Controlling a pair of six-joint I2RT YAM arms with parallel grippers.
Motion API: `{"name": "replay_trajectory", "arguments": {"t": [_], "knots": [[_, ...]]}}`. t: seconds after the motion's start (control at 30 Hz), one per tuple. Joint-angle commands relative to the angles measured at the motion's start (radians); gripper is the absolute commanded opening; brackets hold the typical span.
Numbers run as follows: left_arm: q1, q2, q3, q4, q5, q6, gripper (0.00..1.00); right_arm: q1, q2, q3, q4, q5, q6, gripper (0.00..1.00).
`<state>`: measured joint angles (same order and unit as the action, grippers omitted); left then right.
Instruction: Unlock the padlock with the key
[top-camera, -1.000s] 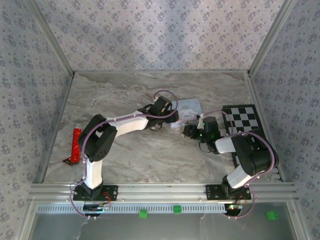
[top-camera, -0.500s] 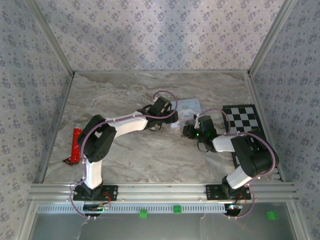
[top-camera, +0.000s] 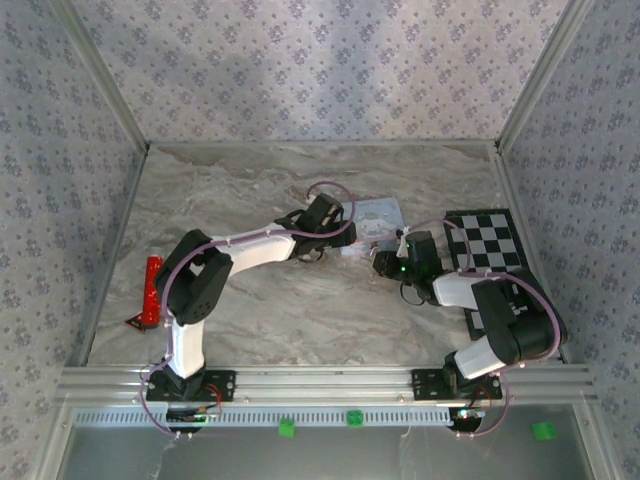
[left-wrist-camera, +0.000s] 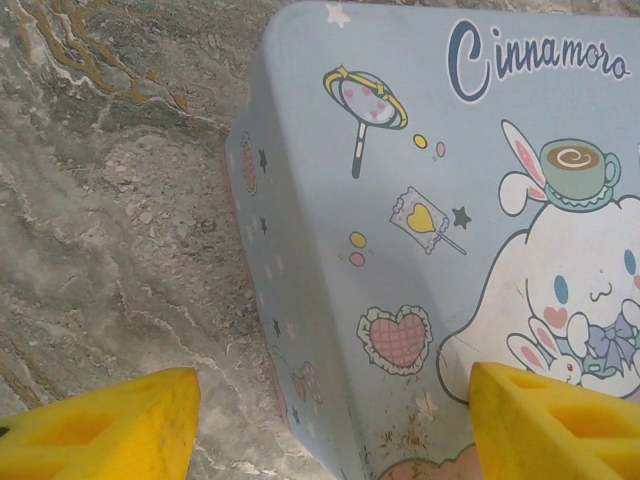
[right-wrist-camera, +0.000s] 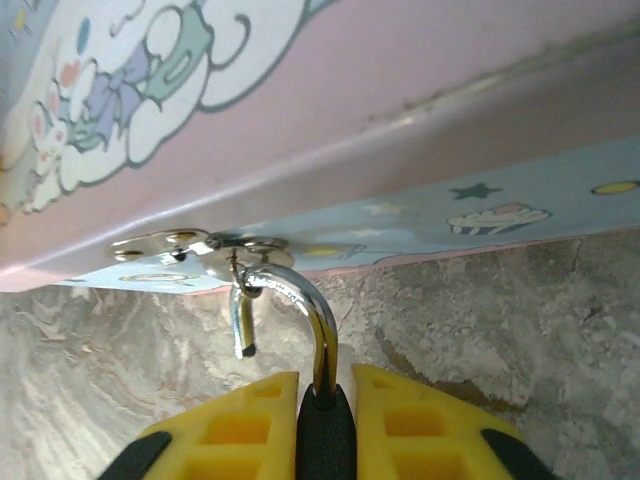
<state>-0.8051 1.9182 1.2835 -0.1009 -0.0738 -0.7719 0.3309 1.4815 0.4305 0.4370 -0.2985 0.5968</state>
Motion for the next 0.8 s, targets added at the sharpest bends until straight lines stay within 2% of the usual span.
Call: {"name": "replay_trajectory", "arguments": {"t": [0.0, 0.2, 0.37, 0.57, 0.77], "knots": [[-0.010, 0.008, -0.031, -0.130, -0.035, 0.009, 0.70, -0.010, -0.008, -0.008, -0.055, -0.070, 0.024, 0.08], [-0.040, 0.033, -0.005, -0.133, -0.027, -0.002, 0.70, -0.053, -0.021, -0.037, 0.005, -0.113, 0.114, 0.05], [-0.048, 0.025, -0.027, -0.075, 0.020, -0.025, 0.69, -0.108, -0.028, -0.096, 0.147, -0.145, 0.224, 0.00], [-0.073, 0.022, -0.017, -0.050, 0.027, -0.038, 0.69, -0.159, -0.026, -0.108, 0.229, -0.184, 0.299, 0.00], [-0.074, 0.018, -0.029, -0.061, 0.021, -0.032, 0.69, -0.174, -0.025, -0.133, 0.304, -0.169, 0.363, 0.00]]}}
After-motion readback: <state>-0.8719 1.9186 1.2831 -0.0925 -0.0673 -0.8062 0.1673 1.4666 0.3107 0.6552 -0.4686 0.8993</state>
